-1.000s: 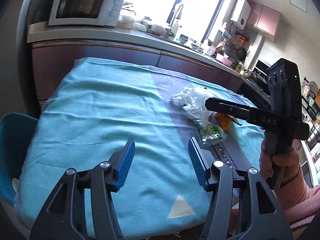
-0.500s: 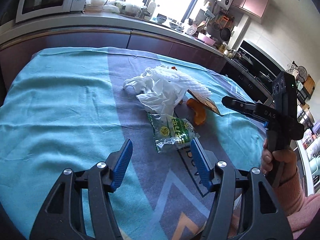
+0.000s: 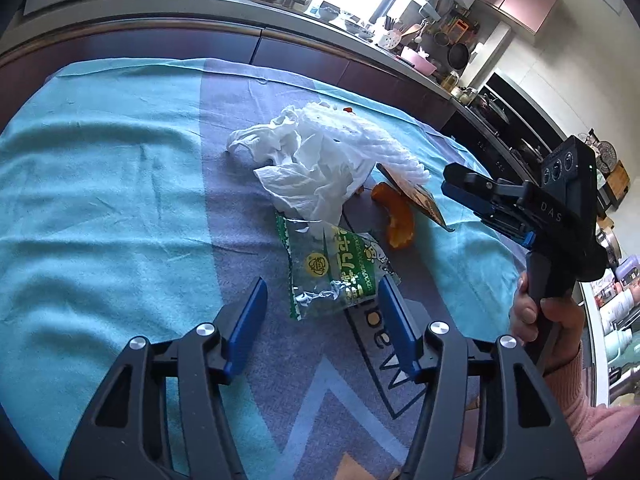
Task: Collect trash
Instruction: 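Move both tools back over the table toward the remaining trash, then grasp the green packet with the left tool while the right tool grasps a foam net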
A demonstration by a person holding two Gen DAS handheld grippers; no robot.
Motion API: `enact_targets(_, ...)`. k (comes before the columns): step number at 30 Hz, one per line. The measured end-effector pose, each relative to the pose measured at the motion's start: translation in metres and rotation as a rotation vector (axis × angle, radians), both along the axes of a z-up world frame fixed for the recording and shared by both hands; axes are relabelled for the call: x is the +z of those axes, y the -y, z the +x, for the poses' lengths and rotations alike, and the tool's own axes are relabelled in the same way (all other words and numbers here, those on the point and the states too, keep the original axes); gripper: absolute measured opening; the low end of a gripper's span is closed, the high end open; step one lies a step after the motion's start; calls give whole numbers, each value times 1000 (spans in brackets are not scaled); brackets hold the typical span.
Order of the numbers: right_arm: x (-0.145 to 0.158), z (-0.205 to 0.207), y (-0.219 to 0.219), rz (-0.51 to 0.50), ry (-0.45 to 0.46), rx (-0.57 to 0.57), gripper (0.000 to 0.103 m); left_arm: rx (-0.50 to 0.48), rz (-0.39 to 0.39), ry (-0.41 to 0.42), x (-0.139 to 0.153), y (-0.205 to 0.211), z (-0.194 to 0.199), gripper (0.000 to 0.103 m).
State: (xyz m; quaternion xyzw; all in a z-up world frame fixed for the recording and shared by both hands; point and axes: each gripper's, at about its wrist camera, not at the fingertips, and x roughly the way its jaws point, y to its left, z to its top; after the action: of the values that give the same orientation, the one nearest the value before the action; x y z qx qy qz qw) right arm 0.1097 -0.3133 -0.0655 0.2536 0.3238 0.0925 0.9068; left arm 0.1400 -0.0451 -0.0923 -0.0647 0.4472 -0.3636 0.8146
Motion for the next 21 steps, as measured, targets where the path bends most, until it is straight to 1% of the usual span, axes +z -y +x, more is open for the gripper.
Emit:
enact_targets(1, -1, 6, 1, 12, -4, 10, 52, -2, -5, -8, 0, 1, 1, 54)
enact_targets(2, -3, 12, 2, 23, -14, 18, 56, -4, -6, -14, -1, 1, 3, 54)
enact_targets(5, -9, 25, 3, 76, -32, 41, 58, -3, 5, -16, -2, 4, 3, 45)
enact_targets(7, -11, 30, 3, 96, -35, 50, 58, -10, 5, -24, -3, 5, 2, 33)
enact_targets(9, -10, 31, 0, 96, -31, 68, 51, -8, 13, -26, -4, 5, 2, 28)
enact_targets(10, -10, 31, -2, 94, -31, 76, 45, -7, 16, -24, -4, 5, 2, 25)
enact_targets(12, -10, 31, -4, 100, -29, 94, 35, -6, 14, -28, -6, 5, 2, 24)
enact_targets(13, -9, 30, -6, 95, -27, 103, 24, -4, 13, -28, -5, 4, 2, 22)
enact_targets(14, -8, 29, -8, 85, -24, 108, 18, -3, 15, -25, -6, 4, 2, 20)
enact_targets(16, -6, 27, -12, 72, -13, 115, 13, 0, 17, -23, -6, 2, 2, 16)
enact_targets(18, -4, 25, -15, 67, -2, 124, 10, 4, 18, -21, -6, 1, 1, 14)
enact_targets(19, -2, 24, -16, 63, 3, 127, 6, 7, 18, -17, -5, 0, 1, 13)
enact_targets(21, 2, 22, -21, 54, 17, 137, 6, 12, 16, -8, -4, -3, -1, 12)
